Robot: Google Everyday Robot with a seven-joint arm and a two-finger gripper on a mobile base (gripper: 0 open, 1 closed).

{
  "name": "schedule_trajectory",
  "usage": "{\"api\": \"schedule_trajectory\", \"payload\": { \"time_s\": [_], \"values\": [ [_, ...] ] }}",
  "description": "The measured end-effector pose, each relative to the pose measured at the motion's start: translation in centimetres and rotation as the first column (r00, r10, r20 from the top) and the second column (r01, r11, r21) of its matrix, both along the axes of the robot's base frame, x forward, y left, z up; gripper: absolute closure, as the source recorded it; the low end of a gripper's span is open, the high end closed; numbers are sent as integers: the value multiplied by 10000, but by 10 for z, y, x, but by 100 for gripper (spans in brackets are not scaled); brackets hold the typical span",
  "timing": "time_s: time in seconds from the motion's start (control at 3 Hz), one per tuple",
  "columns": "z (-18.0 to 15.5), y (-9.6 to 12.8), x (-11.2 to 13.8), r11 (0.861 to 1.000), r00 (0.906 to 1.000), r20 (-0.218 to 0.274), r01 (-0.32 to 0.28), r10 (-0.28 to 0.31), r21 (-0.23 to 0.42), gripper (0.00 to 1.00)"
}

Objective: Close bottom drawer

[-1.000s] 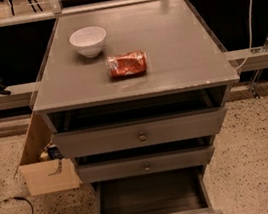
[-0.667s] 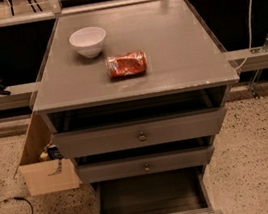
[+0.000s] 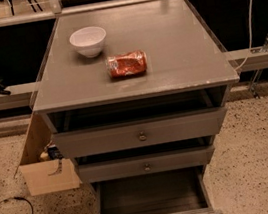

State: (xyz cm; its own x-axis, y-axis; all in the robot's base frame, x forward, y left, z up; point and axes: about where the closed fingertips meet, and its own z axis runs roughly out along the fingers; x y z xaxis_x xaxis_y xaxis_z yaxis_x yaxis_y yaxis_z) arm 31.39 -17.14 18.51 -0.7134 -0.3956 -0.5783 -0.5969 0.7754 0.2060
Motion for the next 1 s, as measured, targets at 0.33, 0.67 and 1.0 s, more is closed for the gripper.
{"api": "schedule_trajectory", "payload": {
  "time_s": [0.33,0.67,1.0],
  "values": [
    [0,0,0,10000,10000,0,0,0,1,42],
    [0,0,0,10000,10000,0,0,0,1,64],
    [-11,10,10,9997,10000,17,-20,20,-262,95]
  ]
}}
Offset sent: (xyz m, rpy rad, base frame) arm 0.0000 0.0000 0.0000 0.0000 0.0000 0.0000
